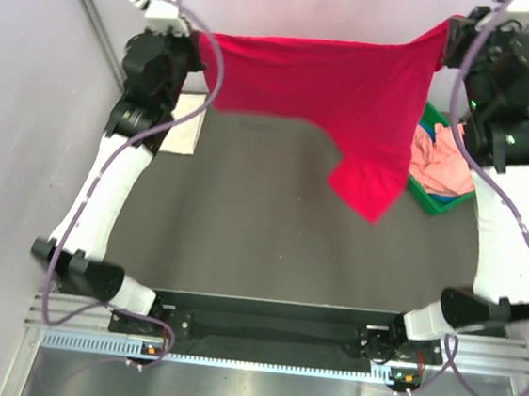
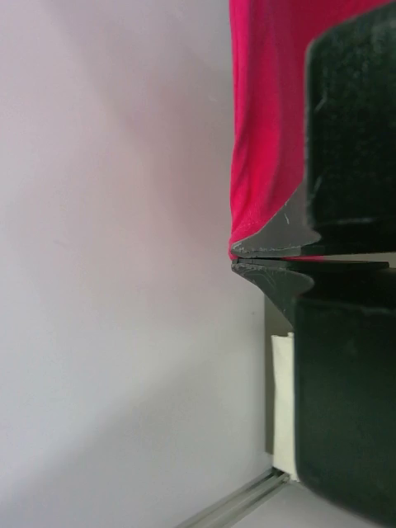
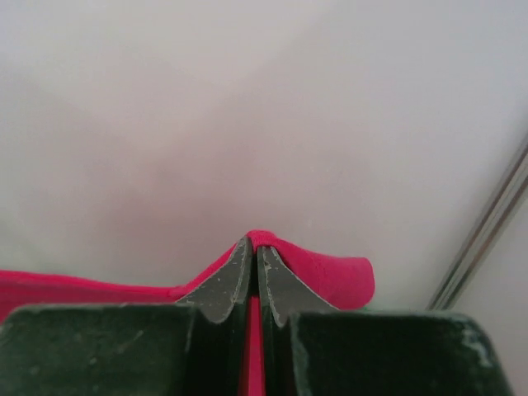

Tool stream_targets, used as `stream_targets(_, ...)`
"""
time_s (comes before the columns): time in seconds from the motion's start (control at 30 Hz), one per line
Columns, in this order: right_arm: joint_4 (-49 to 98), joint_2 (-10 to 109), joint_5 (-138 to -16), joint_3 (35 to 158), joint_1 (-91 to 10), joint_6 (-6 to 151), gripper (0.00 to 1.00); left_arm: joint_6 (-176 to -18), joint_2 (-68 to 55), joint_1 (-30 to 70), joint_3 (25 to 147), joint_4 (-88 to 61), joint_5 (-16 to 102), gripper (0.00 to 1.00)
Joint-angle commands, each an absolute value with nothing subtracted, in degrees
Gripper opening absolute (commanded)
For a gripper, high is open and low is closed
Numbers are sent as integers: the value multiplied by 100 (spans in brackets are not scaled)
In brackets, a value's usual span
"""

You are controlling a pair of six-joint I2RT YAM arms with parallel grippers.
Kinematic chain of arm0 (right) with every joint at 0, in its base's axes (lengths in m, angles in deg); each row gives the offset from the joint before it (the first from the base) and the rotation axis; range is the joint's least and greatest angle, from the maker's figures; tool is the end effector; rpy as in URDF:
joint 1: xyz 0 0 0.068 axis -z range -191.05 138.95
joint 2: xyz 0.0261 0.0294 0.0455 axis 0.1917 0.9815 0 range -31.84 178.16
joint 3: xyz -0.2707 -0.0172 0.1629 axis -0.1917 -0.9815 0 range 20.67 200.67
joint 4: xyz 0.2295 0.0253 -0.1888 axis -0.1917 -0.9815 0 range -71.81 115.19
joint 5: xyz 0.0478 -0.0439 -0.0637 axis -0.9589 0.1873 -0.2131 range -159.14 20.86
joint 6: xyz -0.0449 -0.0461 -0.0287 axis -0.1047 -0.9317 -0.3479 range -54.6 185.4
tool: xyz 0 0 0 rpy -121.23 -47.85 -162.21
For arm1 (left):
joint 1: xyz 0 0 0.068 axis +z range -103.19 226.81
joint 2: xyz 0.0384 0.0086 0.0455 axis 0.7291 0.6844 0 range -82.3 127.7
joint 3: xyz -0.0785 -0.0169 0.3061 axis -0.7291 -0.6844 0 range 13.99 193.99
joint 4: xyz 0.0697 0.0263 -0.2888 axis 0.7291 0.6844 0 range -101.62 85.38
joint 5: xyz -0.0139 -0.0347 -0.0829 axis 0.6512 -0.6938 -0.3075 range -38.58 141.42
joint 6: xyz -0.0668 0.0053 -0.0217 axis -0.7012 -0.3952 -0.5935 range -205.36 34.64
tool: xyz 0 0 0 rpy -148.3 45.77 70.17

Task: Fold and stack the t-shirts
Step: Flatten the tshirt out

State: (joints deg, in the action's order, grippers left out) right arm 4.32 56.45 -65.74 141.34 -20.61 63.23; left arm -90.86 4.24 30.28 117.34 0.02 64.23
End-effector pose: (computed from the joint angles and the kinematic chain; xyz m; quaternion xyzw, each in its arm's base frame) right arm 0.3431 0.0543 0.6511 -0.0417 0.6314 0.0312 0.7737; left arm 0.3732 -0.0975 0.5731 -0.0176 0.6751 -0.0662 0.7346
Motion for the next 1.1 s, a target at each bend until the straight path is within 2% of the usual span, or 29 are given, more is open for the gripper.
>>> stream_targets(0.0,1252,4438,-6677,13628,-2028,6039,0,-8870,-696,3064,11003,-1318,6345,0)
stream_targets(0.27,1473,2584,-6711,10885,-2028,6346,0,-8712,-2709,3055,8380,-1391,6303,0)
stream_targets(0.4,1271,1871,-7114,9620,-2037,6969,0,-8975,-3263,3055,7562,-469,6240,0)
stream_targets(0.47,1060,1493,-7370,8550,-2072,7460,0,-9404,-3579,3055,7079,468,6380,0)
stream_targets(0.5,973,1379,-7371,8545,-2072,7463,0,-9406,-3580,3055,7077,473,6398,0)
stream_targets(0.63,-60,886,-7188,7142,-2081,8654,0,-9660,-3826,3055,6621,1429,6635,0)
stream_targets(0.8,-838,886,-7687,6349,-2089,9053,0,-10135,-3967,3055,6190,2037,6951,0)
stream_targets(1.07,-1226,1017,-7714,6076,-2177,9634,0,-11146,-3932,3055,5689,2011,7962,0)
